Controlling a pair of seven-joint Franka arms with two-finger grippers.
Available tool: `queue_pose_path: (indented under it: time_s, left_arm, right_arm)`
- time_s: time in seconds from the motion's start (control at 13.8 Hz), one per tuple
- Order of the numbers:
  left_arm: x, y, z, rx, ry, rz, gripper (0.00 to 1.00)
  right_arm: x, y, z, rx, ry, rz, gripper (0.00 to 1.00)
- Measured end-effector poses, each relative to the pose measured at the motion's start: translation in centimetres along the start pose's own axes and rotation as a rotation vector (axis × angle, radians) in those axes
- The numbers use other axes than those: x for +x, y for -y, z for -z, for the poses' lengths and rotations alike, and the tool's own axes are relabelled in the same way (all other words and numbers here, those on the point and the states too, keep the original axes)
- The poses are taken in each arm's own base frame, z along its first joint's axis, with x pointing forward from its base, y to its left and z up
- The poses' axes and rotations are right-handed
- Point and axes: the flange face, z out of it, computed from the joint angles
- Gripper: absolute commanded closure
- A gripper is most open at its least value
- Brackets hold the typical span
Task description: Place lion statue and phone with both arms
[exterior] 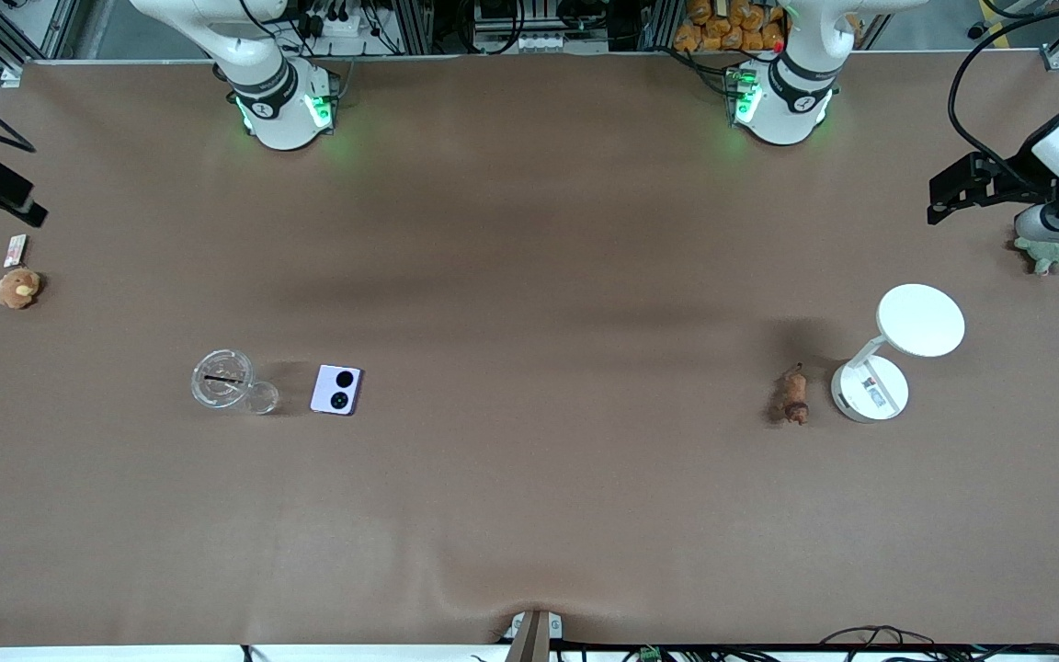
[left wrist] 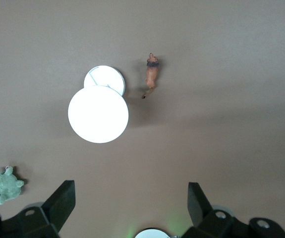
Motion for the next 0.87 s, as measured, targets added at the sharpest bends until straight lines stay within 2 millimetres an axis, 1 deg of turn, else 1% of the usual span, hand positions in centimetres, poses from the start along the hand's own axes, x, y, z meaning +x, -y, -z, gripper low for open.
queue_pose_path:
  time_s: [0.14,0.87]
  left_arm:
    - [0.03,0.14,-0.07,0.0,0.001,0.002,0.0]
    - [0.08,0.31,-0.07,0.0,-0.002,0.006,0.0]
  right_arm:
    - [0.31,0.18,-0.58,-0.001,0.002,0.018,0.0]
    - [0.32,0.15,-0.62,-0.003,0.003,0.029,0.0]
